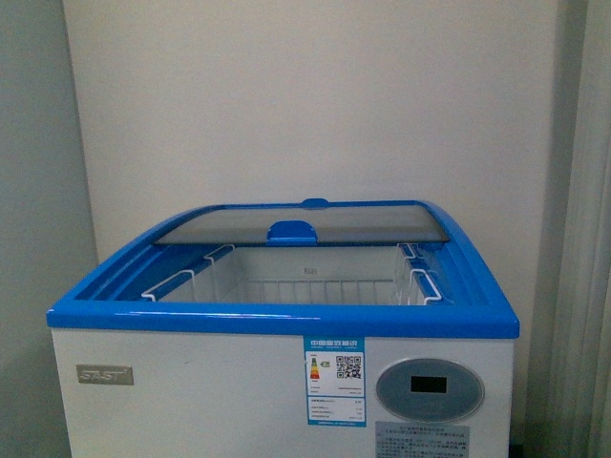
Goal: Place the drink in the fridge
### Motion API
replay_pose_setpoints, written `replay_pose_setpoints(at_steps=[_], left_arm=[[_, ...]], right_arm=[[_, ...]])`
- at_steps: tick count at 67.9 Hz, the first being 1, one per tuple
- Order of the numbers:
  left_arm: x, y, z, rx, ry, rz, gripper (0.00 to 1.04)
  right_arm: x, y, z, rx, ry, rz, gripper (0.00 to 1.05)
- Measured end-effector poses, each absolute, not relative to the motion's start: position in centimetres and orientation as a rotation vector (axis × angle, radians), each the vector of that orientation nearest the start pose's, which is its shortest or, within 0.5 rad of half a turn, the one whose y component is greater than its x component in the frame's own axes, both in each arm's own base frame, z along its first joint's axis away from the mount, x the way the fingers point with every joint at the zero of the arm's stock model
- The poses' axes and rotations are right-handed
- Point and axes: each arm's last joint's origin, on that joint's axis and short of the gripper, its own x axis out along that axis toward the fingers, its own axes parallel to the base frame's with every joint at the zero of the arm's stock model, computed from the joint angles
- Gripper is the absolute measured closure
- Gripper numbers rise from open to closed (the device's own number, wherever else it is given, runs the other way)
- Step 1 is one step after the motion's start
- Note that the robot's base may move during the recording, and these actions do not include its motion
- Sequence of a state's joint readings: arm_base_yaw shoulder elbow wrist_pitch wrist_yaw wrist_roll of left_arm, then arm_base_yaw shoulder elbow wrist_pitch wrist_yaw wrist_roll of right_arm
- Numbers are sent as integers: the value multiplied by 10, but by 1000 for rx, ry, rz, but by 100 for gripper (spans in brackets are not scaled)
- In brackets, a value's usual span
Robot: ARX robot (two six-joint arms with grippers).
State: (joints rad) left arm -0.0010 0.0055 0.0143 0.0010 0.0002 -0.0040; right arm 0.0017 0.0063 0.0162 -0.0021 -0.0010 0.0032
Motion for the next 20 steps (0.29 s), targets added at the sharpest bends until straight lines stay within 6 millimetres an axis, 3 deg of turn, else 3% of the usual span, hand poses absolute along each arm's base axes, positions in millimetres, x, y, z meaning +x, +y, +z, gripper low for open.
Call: replay_pose_setpoints(at_steps=[20], left_arm=[[97,0,168,-4,-10,-1,8]], right_arm=[[97,0,168,3,-8,3,8]])
